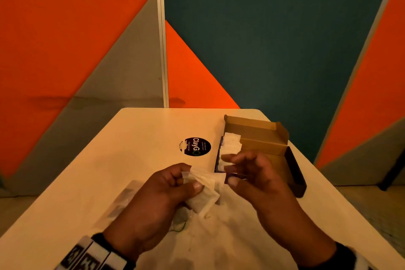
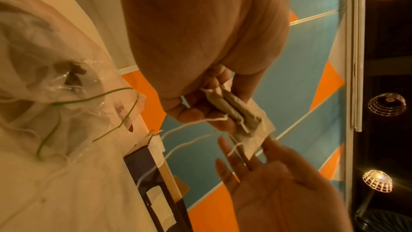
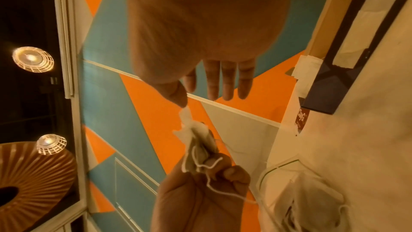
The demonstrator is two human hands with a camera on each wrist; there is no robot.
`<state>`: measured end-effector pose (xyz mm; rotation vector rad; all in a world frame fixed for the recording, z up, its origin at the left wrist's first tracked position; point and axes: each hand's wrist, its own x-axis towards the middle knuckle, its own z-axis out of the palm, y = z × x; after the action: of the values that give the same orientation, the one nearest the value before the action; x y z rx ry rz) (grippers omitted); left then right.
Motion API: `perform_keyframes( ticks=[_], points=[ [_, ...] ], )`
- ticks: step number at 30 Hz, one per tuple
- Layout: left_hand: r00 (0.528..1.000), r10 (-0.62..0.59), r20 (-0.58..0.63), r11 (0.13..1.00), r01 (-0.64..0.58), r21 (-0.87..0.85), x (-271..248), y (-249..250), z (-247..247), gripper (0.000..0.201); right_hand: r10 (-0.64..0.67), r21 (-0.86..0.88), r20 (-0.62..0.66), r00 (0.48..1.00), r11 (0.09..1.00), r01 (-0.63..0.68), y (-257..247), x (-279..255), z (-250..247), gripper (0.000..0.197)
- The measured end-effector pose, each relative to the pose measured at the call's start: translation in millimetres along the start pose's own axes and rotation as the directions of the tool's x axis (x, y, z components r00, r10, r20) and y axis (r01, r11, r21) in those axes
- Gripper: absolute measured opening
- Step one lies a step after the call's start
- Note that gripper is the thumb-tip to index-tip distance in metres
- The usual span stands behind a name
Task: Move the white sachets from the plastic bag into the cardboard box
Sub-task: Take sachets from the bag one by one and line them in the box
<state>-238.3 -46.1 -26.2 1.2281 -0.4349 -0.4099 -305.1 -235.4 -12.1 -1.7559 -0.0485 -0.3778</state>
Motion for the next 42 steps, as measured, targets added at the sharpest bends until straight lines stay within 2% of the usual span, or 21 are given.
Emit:
perform_keyframes(
  ticks=[4,6,8,14,22,25,27,29,32,34,39,42],
  points=[
    [0.999,0.028,-0.026,1.000,-0.027,0.014,0.7,2.6,2.7,0.014,-0.020,0.155,0.192,0.981,0.988,-0.010,-13.1,-9.0,4.1,0.026],
    [0.999,0.033,-0.037,0.999,-0.032,0.024,1.5,3.2,4.6,0.017,-0.019,0.132,0.251,0.968,0.991,-0.015,-14.7,-9.5,7.0,0.024],
    [0.998,0.046,-0.049,0.998,-0.044,0.045,1.7,2.5,7.2,0.020,-0.026,0.089,0.274,0.961,0.996,0.002,-15.1,-9.3,9.9,0.030],
    [0.997,0.044,-0.060,0.989,-0.035,0.141,-0.4,0.7,7.3,0.023,0.000,0.000,0.213,0.977,1.000,0.000,-9.4,-7.9,14.6,0.038],
    [0.998,-0.010,-0.059,0.949,0.028,0.315,-3.0,3.7,2.3,0.026,0.002,0.050,0.077,0.997,0.999,-0.006,-9.6,-5.0,9.3,0.043],
    [1.000,-0.012,-0.027,0.900,0.022,0.436,-5.3,9.2,-1.9,0.030,-0.013,-0.049,0.011,1.000,0.999,0.014,-9.3,-1.3,5.1,0.041],
    [1.000,-0.003,-0.008,0.858,0.006,0.513,-7.6,14.4,-0.7,0.035,-0.027,-0.110,-0.015,1.000,0.994,0.025,-7.4,1.6,2.2,0.033],
    [1.000,-0.004,0.014,0.818,-0.005,0.575,-8.9,18.4,2.3,0.038,0.003,-0.176,0.018,1.000,0.984,0.000,-8.3,4.1,4.7,0.013],
    [0.999,-0.005,0.040,0.747,-0.023,0.664,-9.3,20.8,8.0,0.046,0.067,-0.338,0.090,0.994,0.941,-0.033,-5.3,6.8,11.8,0.020],
    [0.998,0.004,0.062,0.674,-0.048,0.738,-9.8,22.5,11.2,0.051,0.079,-0.401,0.079,0.994,0.915,-0.041,-5.1,9.4,14.8,0.010],
    [0.998,-0.041,0.038,0.691,0.001,0.723,-12.0,26.8,8.6,0.051,0.104,-0.328,0.015,0.994,0.940,-0.093,1.0,14.1,6.3,0.012],
    [0.999,-0.030,-0.026,0.656,0.039,0.754,-10.4,25.2,-5.7,0.052,0.094,-0.273,-0.038,0.995,0.957,-0.101,3.6,13.5,-1.5,0.016]
  ],
)
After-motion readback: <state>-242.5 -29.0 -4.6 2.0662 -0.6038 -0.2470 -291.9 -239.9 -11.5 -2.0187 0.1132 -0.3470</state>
